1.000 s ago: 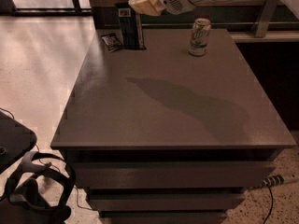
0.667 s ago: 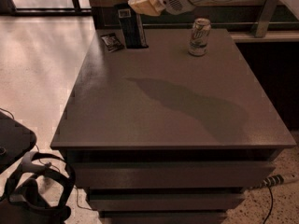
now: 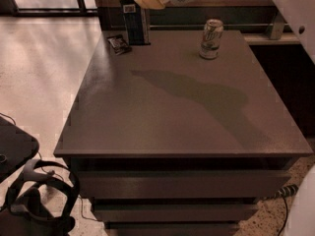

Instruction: Move rxbar blueberry near rxbar chocolate

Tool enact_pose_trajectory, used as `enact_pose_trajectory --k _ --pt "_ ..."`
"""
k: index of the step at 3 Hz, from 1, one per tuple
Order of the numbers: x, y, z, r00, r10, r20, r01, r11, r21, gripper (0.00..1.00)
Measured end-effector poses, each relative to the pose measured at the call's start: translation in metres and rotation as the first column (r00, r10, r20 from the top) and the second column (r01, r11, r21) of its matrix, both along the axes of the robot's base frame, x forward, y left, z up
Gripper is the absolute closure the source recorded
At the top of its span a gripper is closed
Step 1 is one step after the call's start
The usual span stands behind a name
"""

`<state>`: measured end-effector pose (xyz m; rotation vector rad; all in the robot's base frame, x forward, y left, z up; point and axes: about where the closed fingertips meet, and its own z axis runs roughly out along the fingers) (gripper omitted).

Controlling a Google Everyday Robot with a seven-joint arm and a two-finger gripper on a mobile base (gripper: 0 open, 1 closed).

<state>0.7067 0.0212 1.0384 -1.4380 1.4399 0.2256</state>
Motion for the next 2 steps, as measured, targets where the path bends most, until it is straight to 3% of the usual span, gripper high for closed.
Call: enact_pose_trajectory --k 2 --pt "0.101 0.006 -0.043 1.0000 0.008 0.000 -0.008 1.000 0.001 1.00"
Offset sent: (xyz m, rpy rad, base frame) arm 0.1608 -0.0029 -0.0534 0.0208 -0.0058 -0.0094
